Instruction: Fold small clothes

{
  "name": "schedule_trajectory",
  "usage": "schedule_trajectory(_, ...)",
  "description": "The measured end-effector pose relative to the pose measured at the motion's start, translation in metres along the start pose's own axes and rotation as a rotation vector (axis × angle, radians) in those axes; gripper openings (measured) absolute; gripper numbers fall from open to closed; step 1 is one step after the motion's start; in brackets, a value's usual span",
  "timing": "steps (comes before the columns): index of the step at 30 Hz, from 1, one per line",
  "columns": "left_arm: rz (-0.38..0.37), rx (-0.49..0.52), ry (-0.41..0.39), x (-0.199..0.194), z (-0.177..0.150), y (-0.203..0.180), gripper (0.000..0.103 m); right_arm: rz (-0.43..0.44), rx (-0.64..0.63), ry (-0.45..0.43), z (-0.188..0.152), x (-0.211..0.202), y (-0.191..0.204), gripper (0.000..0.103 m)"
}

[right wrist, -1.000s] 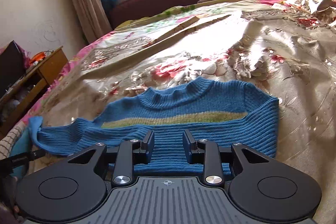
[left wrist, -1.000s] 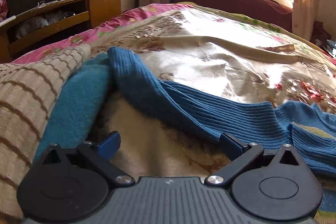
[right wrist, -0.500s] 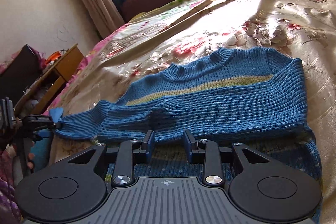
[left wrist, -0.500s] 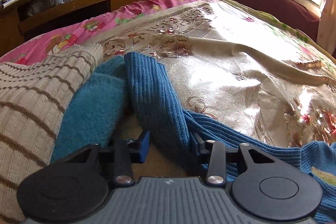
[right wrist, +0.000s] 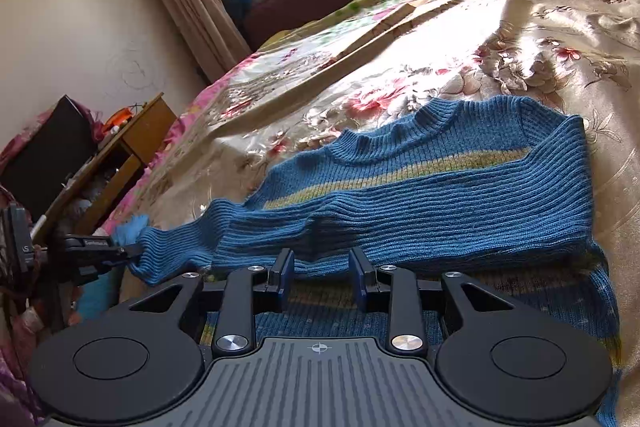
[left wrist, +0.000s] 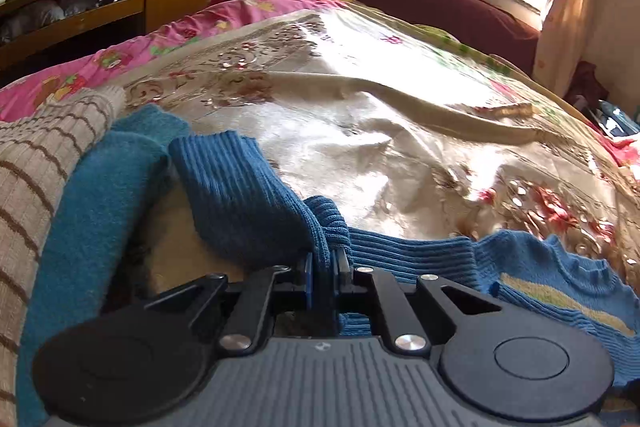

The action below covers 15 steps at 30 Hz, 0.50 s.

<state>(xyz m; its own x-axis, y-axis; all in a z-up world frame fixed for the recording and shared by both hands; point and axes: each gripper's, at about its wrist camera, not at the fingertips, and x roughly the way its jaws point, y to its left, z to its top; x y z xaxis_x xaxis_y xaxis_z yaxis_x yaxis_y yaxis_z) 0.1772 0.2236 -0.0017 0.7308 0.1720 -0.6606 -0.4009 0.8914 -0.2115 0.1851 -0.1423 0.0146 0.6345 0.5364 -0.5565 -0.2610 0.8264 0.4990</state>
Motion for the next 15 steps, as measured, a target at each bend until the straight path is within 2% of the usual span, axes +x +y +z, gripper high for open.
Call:
schedule_trajectory(4,-0.043,0.002,-0.014,-0.011,-0.012,-0.005,0.015,0.027,-0.028,0.019,0.006,0.007,0.014,0.031)
schedule_trajectory(7,-0.061,-0.063,-0.017,-0.014,-0.018,0.006,0.015,0.081,-0.084,0.057,0.016,0.024,0.038,0.031)
schedule_trajectory(11,-0.079,-0.119,-0.037,-0.016,-0.029,0.016,0.015,0.191,-0.185,0.15,0.032,0.067,0.094,0.031)
schedule_trajectory(15,-0.092,-0.132,-0.054,-0.017,-0.038,0.025,0.015,0.251,-0.285,0.226,0.043,0.113,0.151,0.031)
